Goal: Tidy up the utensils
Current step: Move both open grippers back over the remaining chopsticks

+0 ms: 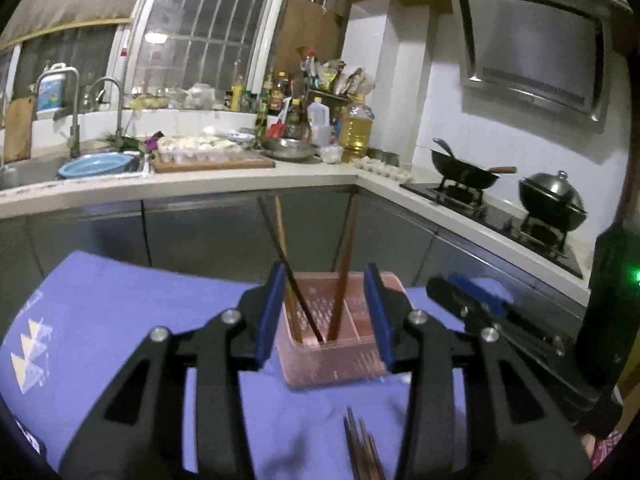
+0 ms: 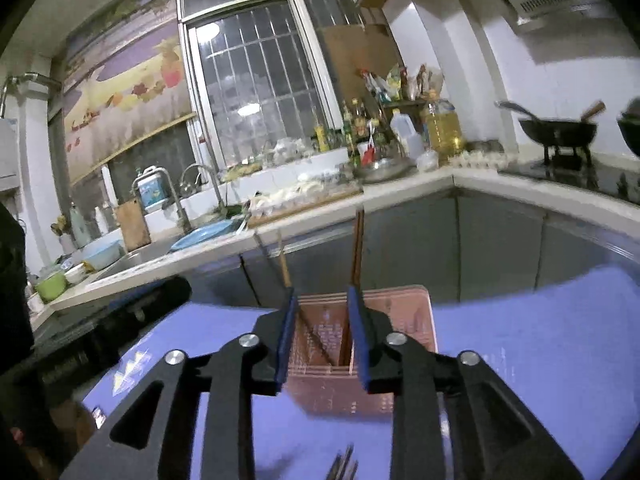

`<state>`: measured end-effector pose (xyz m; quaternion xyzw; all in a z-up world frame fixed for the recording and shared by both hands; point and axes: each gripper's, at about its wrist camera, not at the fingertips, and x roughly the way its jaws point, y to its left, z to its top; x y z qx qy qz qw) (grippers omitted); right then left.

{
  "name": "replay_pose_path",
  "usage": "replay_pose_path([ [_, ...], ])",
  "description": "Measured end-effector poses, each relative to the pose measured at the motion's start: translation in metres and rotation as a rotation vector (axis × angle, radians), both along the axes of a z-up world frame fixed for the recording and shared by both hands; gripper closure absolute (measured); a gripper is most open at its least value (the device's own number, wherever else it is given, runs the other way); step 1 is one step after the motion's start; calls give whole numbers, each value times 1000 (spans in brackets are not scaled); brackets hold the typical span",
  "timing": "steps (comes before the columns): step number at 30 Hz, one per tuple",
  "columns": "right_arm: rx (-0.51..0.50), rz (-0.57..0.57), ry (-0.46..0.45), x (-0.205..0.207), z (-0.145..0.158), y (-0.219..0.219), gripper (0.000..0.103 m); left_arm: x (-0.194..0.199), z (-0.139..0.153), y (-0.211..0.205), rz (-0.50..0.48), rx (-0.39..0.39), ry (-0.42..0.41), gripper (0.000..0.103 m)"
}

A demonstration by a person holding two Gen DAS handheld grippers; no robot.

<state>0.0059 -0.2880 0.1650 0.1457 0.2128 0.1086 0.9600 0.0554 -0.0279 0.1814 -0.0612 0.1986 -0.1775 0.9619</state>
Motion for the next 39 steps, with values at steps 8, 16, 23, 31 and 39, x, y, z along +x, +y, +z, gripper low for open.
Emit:
replay_pose_path([
  [8,62,39,323,-68,-87,-16,63,-55,-93,3,-99,43,250,65],
  [16,66,-38,457,-111,-124,-28,68,-80,-161,-38,-259,71,448,65],
  [23,83,-64,465,-122,-125,-39,68,-90,-183,-64,-214,229,422,65],
  [31,79,-7,470,-116,-124,-22,68,-84,-178,-39,-138,224,424,65],
  [39,36,89,479,-113,-123,7,68,-90,-175,-3,-69,174,448,65],
])
